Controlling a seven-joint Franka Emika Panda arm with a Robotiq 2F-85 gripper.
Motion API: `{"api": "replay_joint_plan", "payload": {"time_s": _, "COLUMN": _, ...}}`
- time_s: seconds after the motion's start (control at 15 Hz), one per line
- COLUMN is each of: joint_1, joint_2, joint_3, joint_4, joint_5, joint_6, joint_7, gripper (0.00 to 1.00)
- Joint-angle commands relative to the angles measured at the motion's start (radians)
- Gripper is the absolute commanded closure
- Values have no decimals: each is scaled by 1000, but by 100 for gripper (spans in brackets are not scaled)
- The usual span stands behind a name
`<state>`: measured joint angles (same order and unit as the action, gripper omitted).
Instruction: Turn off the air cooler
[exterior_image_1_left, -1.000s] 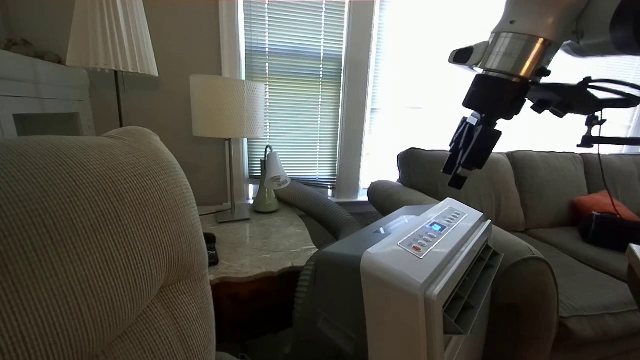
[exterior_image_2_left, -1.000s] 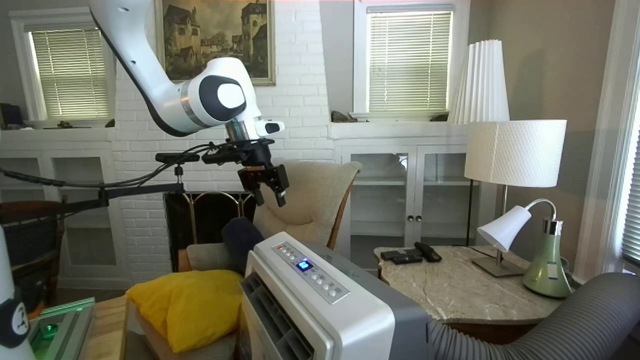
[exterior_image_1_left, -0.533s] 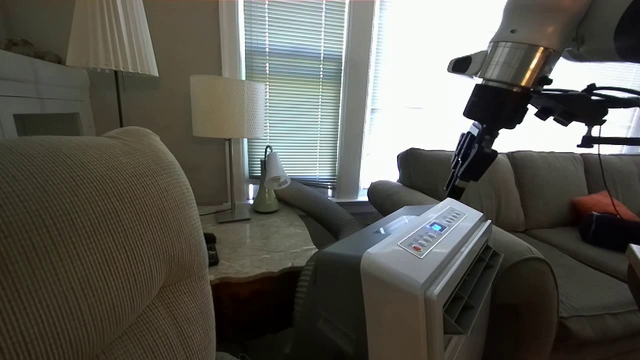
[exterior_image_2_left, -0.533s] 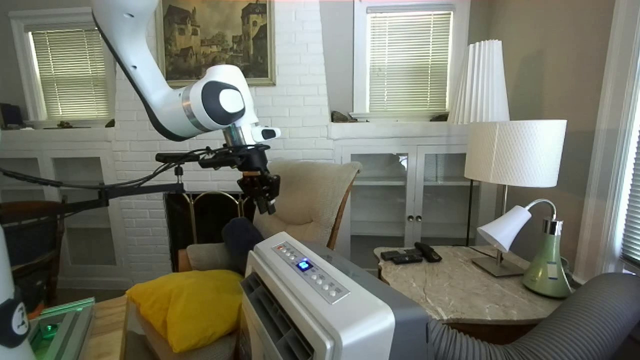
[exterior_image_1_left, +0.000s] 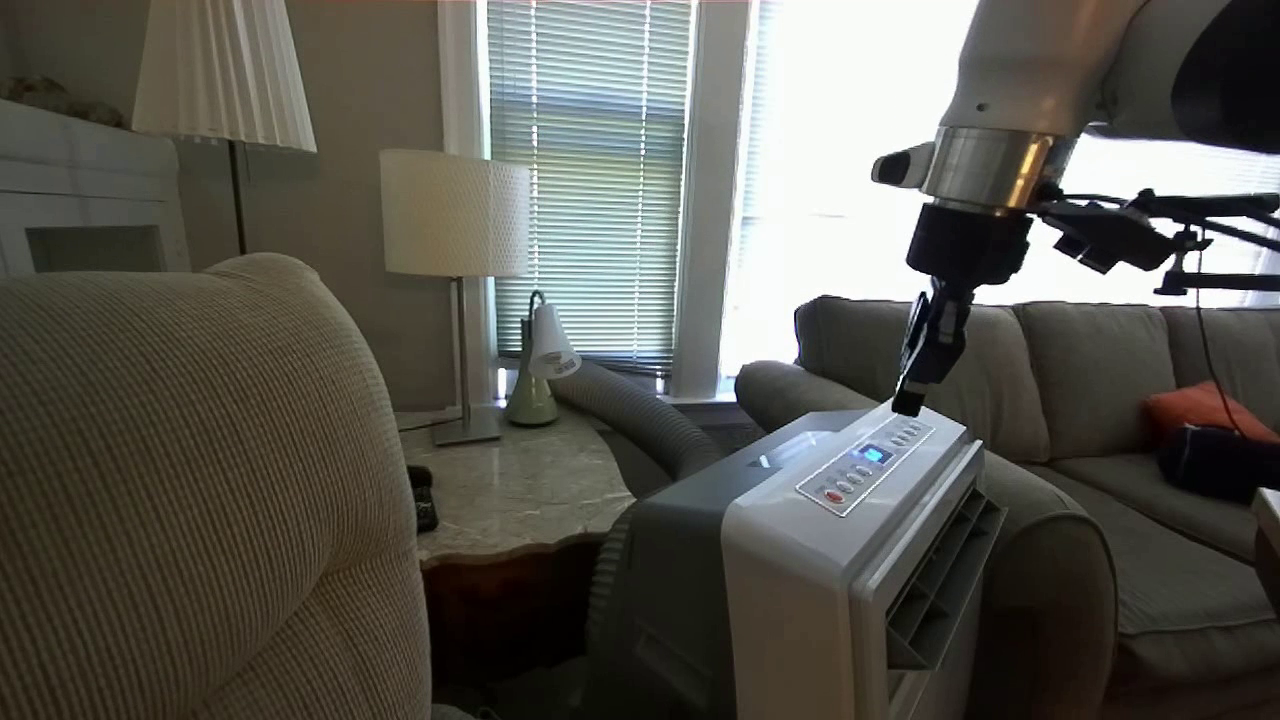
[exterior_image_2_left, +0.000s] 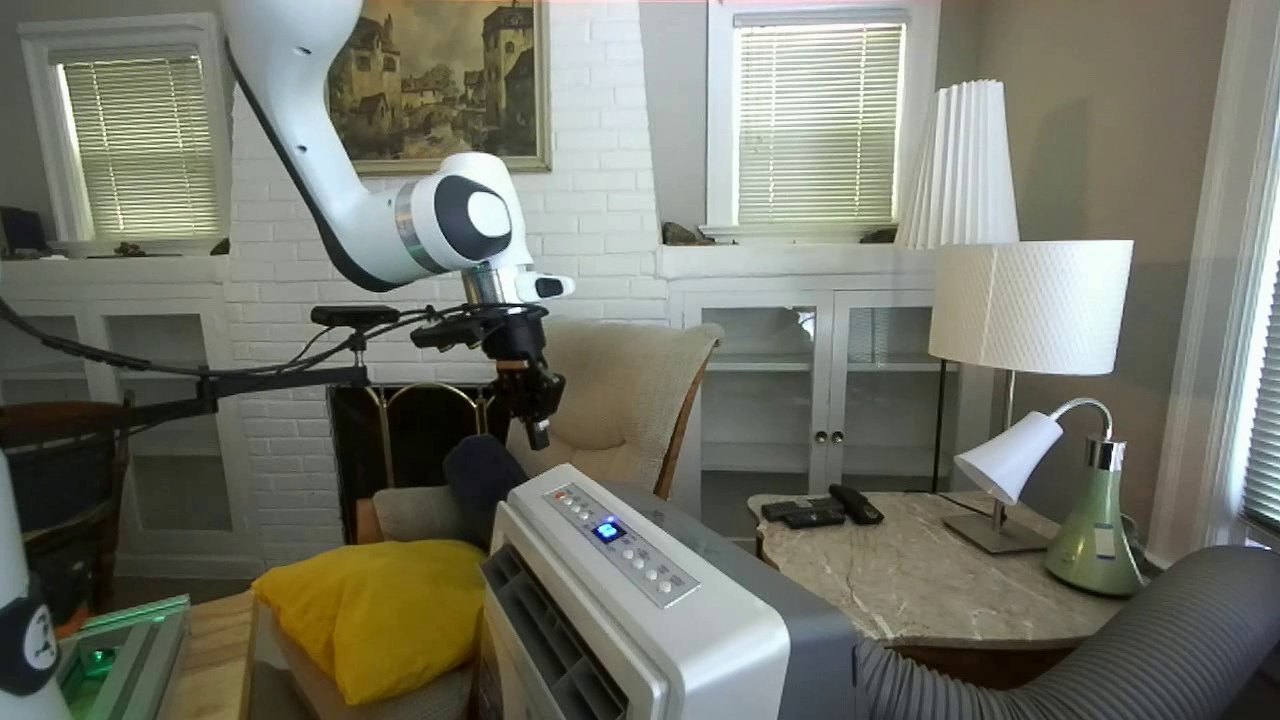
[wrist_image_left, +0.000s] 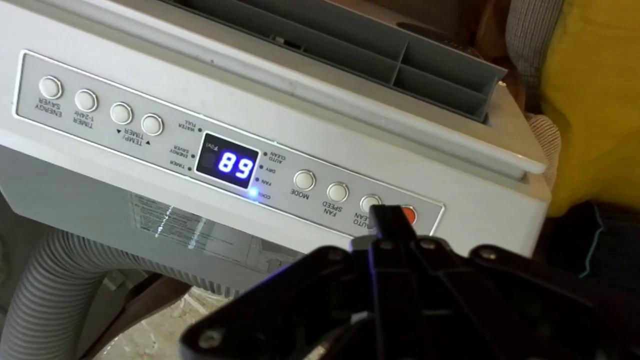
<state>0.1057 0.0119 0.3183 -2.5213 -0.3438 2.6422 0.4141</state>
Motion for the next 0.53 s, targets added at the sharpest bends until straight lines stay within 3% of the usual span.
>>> {"api": "replay_joint_plan", "payload": {"time_s": 0.0, "joint_1": 47, "joint_2": 74, "joint_3": -63, "joint_4": 60, "joint_5": -45, "joint_6": -10, "joint_7": 53, "gripper": 100}}
{"api": "replay_joint_plan", "payload": {"time_s": 0.47, "joint_1": 113, "joint_2": 153, "joint_3": -150, "joint_4": 115, "joint_5": -43, "joint_6": 7, "joint_7": 85, "gripper": 100}}
